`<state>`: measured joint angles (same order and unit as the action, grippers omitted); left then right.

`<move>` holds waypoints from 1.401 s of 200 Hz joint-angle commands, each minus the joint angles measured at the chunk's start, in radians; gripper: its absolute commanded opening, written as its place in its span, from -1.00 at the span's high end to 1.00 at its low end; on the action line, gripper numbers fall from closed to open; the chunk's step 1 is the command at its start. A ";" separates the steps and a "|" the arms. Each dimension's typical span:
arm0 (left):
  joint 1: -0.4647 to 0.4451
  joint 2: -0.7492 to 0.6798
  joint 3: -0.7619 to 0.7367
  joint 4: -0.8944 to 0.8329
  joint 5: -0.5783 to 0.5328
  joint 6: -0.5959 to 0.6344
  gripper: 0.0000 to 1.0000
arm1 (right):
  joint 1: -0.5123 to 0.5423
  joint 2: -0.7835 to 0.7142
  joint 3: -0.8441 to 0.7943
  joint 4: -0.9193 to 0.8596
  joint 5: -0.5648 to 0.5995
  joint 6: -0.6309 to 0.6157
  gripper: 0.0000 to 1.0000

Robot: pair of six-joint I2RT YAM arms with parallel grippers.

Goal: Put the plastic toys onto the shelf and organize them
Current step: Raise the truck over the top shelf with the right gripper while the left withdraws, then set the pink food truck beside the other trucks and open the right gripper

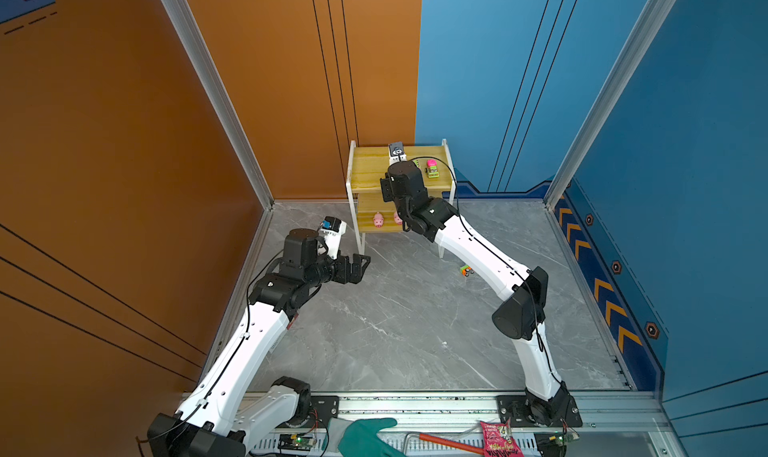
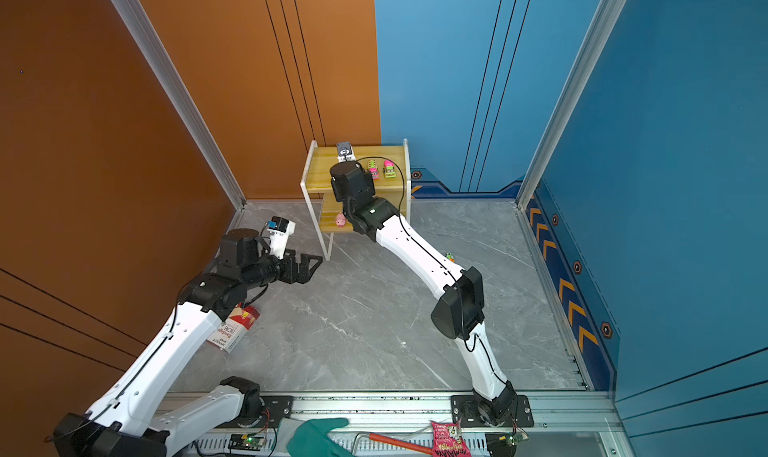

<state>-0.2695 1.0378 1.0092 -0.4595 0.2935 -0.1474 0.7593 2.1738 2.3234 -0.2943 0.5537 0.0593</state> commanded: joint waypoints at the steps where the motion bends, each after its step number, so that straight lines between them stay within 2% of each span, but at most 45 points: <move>1: -0.006 0.002 -0.011 0.026 0.026 -0.008 -0.96 | -0.012 0.030 0.044 0.014 -0.009 0.026 0.47; 71: -0.007 0.007 -0.011 0.025 0.027 -0.011 -0.96 | -0.028 0.067 0.074 0.029 0.012 0.030 0.35; 143: -0.008 0.010 -0.013 0.025 0.032 -0.011 -0.96 | -0.013 0.027 0.075 0.057 -0.017 0.005 -0.04; 202: -0.006 0.013 -0.013 0.025 0.033 -0.009 -0.96 | 0.038 -0.059 0.058 0.096 -0.007 -0.070 -0.24; 255: -0.003 0.011 -0.014 0.025 0.027 -0.009 -0.96 | 0.079 -0.200 -0.070 0.192 0.036 -0.156 -0.32; 280: -0.005 0.012 -0.015 0.025 0.025 -0.013 -0.96 | 0.085 -0.292 -0.191 0.221 0.052 -0.171 -0.34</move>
<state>-0.2695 1.0473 1.0077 -0.4587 0.3004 -0.1505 0.8429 1.9759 2.2345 -0.1413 0.5613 -0.0677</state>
